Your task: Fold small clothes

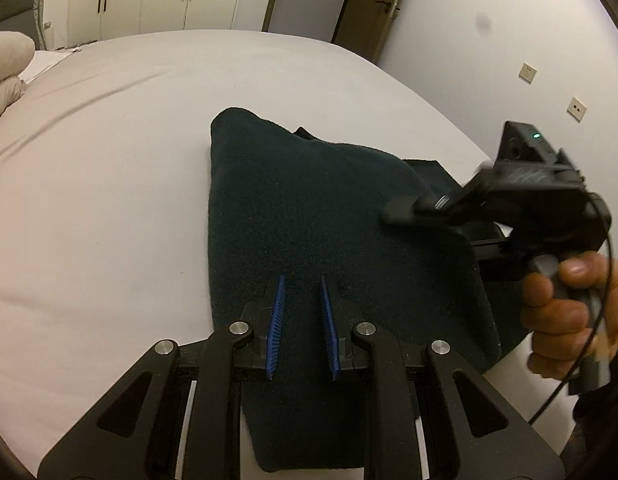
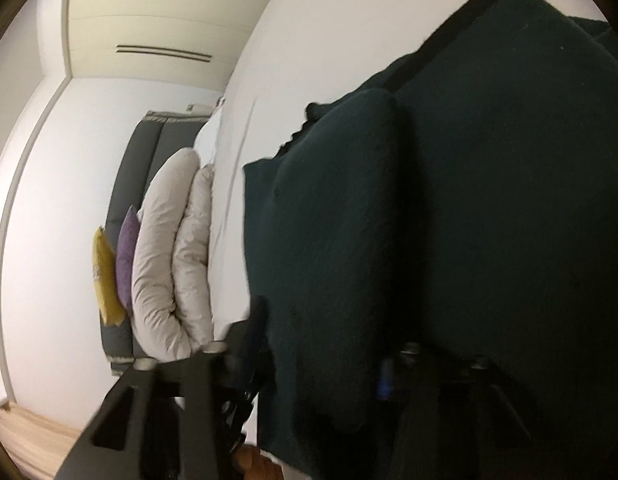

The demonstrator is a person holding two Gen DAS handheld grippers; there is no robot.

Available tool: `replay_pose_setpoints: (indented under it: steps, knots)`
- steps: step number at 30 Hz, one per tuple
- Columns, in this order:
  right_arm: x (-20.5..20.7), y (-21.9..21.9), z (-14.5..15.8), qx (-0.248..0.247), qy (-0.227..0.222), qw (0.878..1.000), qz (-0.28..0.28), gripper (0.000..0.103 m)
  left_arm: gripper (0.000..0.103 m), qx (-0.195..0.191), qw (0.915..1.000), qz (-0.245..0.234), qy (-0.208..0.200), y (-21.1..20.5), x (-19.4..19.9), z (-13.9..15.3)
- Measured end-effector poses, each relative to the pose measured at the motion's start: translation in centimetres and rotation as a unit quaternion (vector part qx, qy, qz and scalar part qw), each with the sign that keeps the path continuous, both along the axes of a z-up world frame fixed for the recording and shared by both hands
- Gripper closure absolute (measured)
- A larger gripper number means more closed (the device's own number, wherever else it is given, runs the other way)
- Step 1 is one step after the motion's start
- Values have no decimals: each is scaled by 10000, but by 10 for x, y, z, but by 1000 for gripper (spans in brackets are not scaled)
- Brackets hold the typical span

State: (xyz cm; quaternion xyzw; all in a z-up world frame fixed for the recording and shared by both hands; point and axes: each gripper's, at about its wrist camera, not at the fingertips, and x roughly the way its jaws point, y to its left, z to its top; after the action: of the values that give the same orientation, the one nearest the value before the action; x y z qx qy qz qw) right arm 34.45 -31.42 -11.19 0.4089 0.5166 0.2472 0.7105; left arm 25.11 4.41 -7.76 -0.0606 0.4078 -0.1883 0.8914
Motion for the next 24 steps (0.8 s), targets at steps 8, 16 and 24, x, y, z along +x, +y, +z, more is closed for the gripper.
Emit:
replay_pose_setpoints:
  steps: [8,16,24]
  knots:
    - [-7,-7,19,-596,-379,9974,-128,87,86,-167,9995,-238,119,-23,1,0]
    - [-17,-60,63,-1048,-757,9913,-239,87,86,-316,9964,-784,112,-62,-12,27]
    - [-43,-116,24,-1030,-454,9914,-662,88,86,-105,9924,-1205,236,-91,-34,6]
